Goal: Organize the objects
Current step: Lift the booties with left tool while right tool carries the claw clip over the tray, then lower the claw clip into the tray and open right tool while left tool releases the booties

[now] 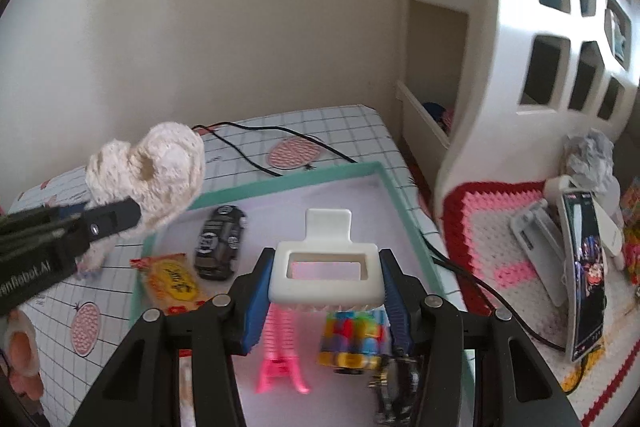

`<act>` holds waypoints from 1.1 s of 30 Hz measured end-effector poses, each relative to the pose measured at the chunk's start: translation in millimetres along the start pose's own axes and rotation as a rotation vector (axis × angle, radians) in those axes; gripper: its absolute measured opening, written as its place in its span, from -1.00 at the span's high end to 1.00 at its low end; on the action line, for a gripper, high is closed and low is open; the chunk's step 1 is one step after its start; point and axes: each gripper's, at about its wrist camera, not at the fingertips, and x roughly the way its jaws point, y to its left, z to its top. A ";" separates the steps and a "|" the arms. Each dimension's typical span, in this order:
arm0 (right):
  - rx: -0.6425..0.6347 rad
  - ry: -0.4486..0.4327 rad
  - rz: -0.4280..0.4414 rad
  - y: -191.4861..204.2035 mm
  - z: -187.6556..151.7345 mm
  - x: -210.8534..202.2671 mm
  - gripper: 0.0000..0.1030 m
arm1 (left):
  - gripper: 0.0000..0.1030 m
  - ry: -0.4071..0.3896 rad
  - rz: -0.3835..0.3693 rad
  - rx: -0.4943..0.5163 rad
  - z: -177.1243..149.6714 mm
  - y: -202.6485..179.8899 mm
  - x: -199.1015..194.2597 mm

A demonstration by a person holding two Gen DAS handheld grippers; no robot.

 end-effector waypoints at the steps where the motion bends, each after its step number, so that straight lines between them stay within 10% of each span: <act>1: 0.006 0.001 -0.002 -3.0 -0.1 0.8 -0.03 | 0.54 0.008 -0.007 0.006 -0.5 -3.8 3.9; 33: 0.053 0.022 -0.028 -24.1 -2.9 21.3 -0.17 | 0.26 0.112 -0.090 0.060 -27.5 -21.9 23.7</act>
